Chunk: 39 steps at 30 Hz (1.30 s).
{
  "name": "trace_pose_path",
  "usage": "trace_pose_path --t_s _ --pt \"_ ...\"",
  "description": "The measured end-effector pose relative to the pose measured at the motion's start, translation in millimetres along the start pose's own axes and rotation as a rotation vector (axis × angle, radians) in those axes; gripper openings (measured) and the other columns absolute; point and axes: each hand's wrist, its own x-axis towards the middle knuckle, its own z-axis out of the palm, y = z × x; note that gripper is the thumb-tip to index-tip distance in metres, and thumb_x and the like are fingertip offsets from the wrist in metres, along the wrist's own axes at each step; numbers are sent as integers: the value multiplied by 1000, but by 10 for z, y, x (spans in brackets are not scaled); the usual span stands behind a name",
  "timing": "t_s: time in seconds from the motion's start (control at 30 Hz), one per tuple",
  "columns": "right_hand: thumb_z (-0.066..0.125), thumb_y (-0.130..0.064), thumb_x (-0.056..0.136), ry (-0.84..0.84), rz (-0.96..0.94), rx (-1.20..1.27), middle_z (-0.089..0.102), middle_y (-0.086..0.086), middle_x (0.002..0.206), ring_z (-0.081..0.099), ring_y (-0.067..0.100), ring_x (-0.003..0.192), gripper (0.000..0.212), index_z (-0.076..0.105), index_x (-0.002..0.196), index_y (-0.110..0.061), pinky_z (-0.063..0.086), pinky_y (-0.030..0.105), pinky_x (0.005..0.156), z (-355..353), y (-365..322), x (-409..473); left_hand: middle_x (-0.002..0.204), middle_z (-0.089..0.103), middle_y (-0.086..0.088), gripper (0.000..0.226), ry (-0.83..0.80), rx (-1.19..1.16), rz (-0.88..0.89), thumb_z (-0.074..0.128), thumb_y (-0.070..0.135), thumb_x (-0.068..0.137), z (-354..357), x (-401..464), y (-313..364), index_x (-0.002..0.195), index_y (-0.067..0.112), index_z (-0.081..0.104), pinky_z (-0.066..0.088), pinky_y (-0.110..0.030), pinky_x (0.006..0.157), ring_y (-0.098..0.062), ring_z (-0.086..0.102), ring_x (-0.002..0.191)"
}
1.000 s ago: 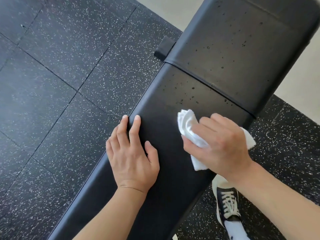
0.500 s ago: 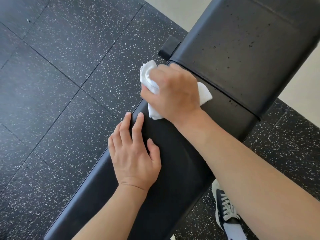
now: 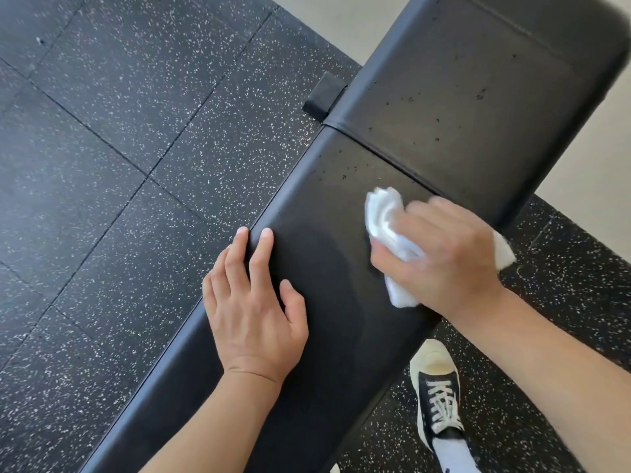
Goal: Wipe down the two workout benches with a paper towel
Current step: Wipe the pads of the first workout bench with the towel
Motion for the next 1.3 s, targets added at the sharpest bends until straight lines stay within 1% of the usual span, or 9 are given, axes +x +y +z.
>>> trace_pose_path --t_s 0.1,0.3,0.5,0.7,0.8,0.93,1.07,1.2,1.3 --pt "71 -27 81 7 69 35 53 5 63 48 30 60 20 67 72 -10 40 41 52 367 -279 555 160 40 -11 65 2 6 -3 47 31 90 7 3 -5 153 17 44 31 -55 117 -41 47 136" --pt "76 -32 76 -59 130 67 65 5 70 59 33 67 20 66 72 -15 27 35 58 809 -682 1228 161 39 -10 65 -4 13 -8 46 32 91 27 3 -13 154 18 42 31 -54 118 -40 46 137" --pt "67 -29 86 -82 -29 110 52 3 69 48 28 65 24 77 99 -11 41 42 56 235 -371 280 161 39 -10 66 -2 3 -8 46 31 90 30 0 -15 155 19 41 31 -56 118 -41 45 138" --pt "71 -16 86 -138 -145 25 35 0 63 31 23 58 10 74 80 -9 30 37 51 -248 46 -436 160 39 -10 65 12 5 -7 46 33 90 37 2 -10 153 19 42 34 -58 116 -40 47 135" --pt "67 -23 86 -81 -151 40 40 1 61 35 25 58 17 73 77 -10 34 40 51 -50 -58 -73 160 39 -9 65 19 -3 2 46 32 90 34 -9 -10 153 19 43 33 -57 117 -40 47 136" --pt "75 -32 77 -59 -27 82 59 5 63 56 32 61 21 74 80 -10 43 38 52 449 -315 823 161 39 -10 66 13 8 -7 46 32 90 36 -8 -18 154 19 42 33 -57 118 -41 46 137" --pt "68 -40 82 -152 -18 63 67 1 76 63 30 76 22 66 79 -19 28 34 60 759 -538 1366 161 40 -10 66 13 7 -7 45 32 90 42 -5 -11 155 19 41 33 -56 118 -41 45 138" --pt "70 -36 83 -58 -77 97 63 4 71 58 31 69 23 73 86 -13 38 39 57 587 -354 1033 161 40 -10 66 12 3 -13 45 32 90 35 -12 -11 155 19 41 31 -56 118 -41 45 139" --pt "68 -28 87 -38 -94 48 46 2 65 36 24 63 18 75 90 -12 38 41 54 220 13 453 160 40 -10 65 17 -4 -8 45 32 91 35 -6 -4 154 18 43 31 -56 118 -41 45 137"
